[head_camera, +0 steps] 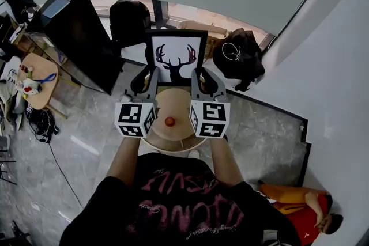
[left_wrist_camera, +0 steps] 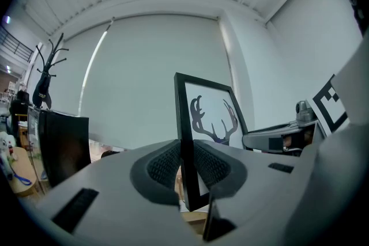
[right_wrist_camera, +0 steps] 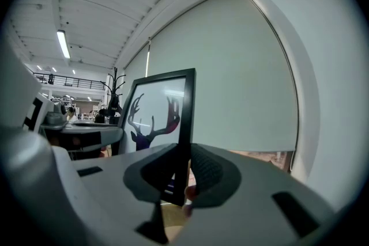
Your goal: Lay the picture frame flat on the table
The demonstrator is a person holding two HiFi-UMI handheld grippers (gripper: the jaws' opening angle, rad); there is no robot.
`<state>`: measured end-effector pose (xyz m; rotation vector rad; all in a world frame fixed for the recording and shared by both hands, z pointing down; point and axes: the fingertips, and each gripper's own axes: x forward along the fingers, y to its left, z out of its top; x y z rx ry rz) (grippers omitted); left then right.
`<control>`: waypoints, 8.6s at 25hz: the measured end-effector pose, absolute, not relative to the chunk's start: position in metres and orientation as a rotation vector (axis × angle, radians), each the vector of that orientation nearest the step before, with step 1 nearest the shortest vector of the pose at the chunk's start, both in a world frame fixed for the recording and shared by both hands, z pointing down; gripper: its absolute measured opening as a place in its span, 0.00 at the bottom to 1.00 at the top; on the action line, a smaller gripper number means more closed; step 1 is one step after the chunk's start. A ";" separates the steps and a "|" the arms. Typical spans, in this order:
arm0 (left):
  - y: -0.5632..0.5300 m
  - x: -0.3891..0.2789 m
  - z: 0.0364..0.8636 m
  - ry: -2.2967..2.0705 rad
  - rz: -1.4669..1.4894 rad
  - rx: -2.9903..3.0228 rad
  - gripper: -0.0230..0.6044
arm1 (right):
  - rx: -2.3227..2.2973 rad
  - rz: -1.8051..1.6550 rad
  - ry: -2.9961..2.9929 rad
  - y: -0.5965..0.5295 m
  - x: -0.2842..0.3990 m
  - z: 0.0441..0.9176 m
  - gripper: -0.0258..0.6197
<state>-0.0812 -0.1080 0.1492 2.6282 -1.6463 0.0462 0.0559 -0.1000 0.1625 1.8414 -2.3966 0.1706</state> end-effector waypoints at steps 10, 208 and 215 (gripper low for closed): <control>-0.117 -0.081 0.170 -1.654 0.098 2.584 0.15 | 1.794 0.237 -2.390 -0.111 0.055 0.184 0.16; 0.092 -0.114 0.750 -1.215 0.761 1.628 0.15 | 1.128 1.220 -1.655 0.098 0.023 0.766 0.16; 0.090 -0.113 0.764 -1.210 0.780 1.619 0.15 | 1.117 1.207 -1.636 0.096 0.023 0.777 0.16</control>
